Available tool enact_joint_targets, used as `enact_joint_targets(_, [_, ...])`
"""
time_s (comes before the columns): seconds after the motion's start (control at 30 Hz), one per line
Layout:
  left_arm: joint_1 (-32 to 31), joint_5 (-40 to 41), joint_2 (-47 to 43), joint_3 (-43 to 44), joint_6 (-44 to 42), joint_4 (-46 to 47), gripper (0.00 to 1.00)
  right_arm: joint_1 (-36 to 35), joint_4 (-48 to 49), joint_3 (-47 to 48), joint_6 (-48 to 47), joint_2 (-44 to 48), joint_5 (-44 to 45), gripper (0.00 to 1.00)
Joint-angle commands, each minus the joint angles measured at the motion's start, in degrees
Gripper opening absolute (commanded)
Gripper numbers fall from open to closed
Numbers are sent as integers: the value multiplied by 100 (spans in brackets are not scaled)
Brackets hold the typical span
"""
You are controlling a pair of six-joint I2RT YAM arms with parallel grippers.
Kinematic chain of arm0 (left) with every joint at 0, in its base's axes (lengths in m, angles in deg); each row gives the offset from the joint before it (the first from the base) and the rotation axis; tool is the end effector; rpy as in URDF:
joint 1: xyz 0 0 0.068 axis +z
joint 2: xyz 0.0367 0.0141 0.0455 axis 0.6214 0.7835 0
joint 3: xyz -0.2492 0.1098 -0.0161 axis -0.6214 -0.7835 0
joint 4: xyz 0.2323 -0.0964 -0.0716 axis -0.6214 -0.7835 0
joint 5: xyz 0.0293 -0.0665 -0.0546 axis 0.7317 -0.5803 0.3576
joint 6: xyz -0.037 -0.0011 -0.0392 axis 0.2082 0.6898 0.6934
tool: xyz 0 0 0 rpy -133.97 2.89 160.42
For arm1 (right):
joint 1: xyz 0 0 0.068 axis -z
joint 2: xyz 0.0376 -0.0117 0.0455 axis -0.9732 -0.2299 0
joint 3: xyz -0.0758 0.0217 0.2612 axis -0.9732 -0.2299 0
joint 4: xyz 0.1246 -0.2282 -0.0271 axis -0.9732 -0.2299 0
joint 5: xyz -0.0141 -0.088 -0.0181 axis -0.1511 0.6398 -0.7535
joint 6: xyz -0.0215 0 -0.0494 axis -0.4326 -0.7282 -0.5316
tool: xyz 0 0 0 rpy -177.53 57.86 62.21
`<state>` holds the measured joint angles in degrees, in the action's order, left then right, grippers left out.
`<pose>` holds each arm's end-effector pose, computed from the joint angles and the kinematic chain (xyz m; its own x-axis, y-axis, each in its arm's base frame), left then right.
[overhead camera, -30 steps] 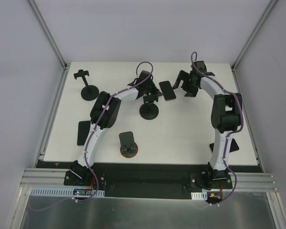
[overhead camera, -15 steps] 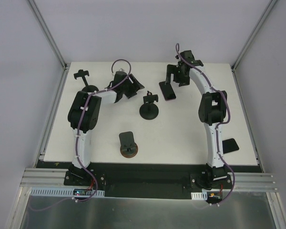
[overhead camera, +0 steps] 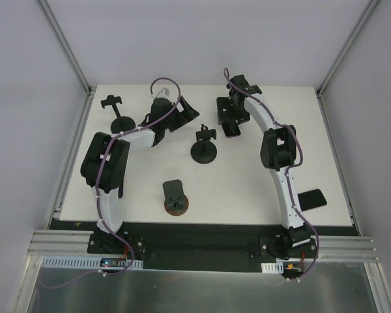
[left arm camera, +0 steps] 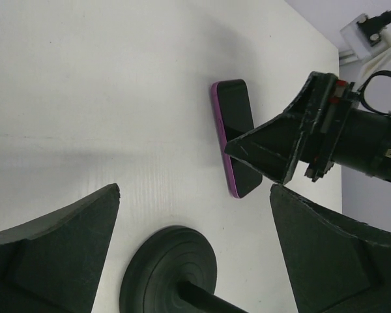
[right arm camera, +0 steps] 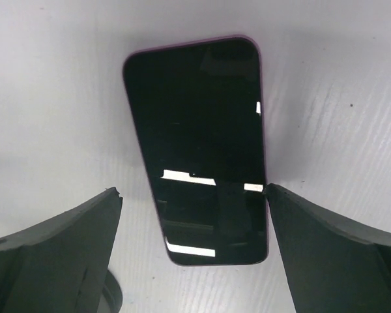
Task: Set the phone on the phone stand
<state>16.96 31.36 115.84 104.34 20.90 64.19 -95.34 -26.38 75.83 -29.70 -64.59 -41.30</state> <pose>0.4143 -0.1700 0.2086 -0.5618 -0.5468 -0.6208 0.1700 0.6580 -0.7335 0.5215 0.1792 0.1918 -0.7597 -0.3309 -0.5598 -0.4215 0.9061 0.0365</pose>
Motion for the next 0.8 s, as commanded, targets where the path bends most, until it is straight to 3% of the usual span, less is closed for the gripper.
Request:
enact_joint_targets(0.0, [27,323,-440,-247,-190,423,98,-175,-491,392,-234,-129,840,96])
enact_joint_targets(0.43, [80,419,-757,-687,-216,827,96,-246,-677,612,-348,-402,1185,99])
enact_joint_targets(0.6, [97,437,-774,-713,-242,828,95,-246,-773,498,-313,-297,1202,82])
enact_joint_targets(0.77, [115,568,-906,-792,-426,801,95,-272,-660,-607,-252,379,1219,70])
